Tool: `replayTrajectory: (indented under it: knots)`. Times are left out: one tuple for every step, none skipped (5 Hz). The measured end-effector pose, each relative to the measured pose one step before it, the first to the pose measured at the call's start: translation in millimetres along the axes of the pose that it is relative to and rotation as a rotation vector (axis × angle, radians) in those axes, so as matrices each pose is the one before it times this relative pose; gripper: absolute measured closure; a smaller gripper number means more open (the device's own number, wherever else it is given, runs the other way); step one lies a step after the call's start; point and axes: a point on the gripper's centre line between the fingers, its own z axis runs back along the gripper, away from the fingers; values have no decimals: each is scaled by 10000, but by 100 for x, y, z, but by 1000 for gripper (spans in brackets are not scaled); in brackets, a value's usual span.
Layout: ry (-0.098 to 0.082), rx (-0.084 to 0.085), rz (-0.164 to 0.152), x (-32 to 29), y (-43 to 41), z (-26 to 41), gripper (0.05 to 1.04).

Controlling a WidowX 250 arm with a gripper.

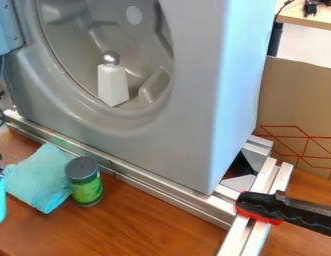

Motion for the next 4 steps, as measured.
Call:
replayTrajectory:
  knots:
    - [-3, -6, -2, 512, 1462, -870, 973]
    - [-344, -110, -300, 910, 603, -964, 973]
    - [-187, -257, -47, 827, -250, -874, 973]
    - [238, 166, -51, 914, -747, -874, 973]
